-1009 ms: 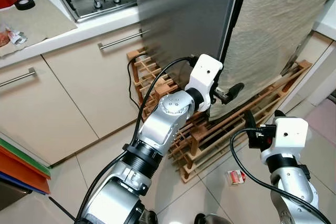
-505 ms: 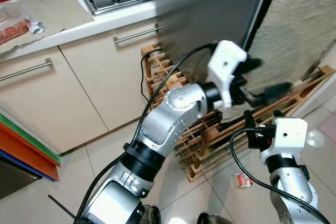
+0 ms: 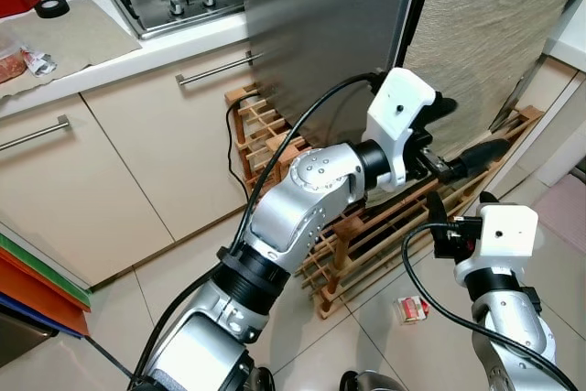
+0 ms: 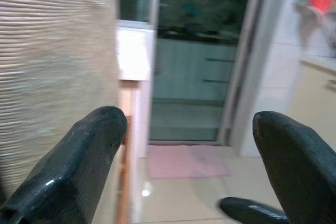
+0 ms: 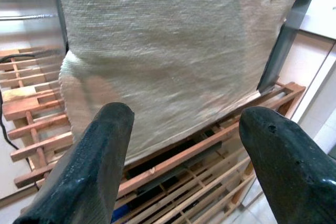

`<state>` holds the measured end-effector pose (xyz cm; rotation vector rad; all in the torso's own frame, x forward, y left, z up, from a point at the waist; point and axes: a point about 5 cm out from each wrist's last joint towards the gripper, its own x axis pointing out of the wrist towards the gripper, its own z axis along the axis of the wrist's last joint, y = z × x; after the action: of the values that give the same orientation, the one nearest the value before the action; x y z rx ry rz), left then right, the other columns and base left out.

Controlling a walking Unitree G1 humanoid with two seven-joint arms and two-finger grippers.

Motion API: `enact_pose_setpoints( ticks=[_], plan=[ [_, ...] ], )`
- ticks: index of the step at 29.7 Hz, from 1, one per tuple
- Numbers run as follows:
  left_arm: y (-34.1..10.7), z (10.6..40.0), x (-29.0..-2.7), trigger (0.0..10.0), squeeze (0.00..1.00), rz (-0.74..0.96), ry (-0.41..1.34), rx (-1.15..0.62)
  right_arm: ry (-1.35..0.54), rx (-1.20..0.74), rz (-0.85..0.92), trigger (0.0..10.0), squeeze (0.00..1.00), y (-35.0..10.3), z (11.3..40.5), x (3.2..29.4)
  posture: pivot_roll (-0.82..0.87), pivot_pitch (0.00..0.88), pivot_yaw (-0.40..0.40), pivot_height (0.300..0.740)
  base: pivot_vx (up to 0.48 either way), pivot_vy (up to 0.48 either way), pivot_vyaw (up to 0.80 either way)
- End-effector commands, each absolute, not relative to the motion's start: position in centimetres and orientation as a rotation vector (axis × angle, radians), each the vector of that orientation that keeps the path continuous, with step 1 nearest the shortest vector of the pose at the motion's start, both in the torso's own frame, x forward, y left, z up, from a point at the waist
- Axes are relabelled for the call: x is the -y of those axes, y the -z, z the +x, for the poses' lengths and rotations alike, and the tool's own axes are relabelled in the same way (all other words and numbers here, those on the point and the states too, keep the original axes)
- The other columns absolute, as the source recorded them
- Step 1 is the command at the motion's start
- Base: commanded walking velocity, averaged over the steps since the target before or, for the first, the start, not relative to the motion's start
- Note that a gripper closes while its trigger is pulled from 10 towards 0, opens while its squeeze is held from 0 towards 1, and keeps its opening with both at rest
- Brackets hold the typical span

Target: Restocking fridge

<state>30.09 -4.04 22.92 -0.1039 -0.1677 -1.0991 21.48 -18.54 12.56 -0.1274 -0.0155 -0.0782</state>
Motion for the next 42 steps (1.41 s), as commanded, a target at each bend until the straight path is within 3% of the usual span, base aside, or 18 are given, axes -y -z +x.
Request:
enact_pose_setpoints(
  ticks=[1, 6, 21, 42],
  plan=[
    [-23.7, 29.9, 4.9, 10.0, 0.0, -0.126, 1.087, 0.196, 0.086, 0.01, -0.133, 10.0, 0.0, -12.6, 21.5, 18.9, -0.05, 0.089, 0.027, 0.74, 0.0, 0.0, 0.0],
    [-22.8, 31.0, 3.6, 10.0, 0.0, -0.09, 0.993, 0.179, 0.077, 0.007, -0.136, 10.0, 0.01, -12.4, 21.5, 18.9, -0.05, 0.083, 0.023, 0.74, 0.0, 0.0, 0.0],
    [-21.5, 29.8, 2.5, 10.0, 0.0, -0.08, 1.002, 0.14, 0.072, -0.006, -0.137, 10.0, 0.01, -12.0, 21.3, 18.9, -0.04, 0.081, 0.026, 0.74, 0.0, 0.0, 0.0],
    [-21.1, 31.2, 4.0, 10.0, 0.0, -0.04, 0.94, 0.119, 0.08, -0.011, -0.134, 10.0, 0.01, -11.9, 20.9, 18.8, -0.06, 0.099, 0.034, 0.74, 0.0, 0.0, 0.0]
  ],
)
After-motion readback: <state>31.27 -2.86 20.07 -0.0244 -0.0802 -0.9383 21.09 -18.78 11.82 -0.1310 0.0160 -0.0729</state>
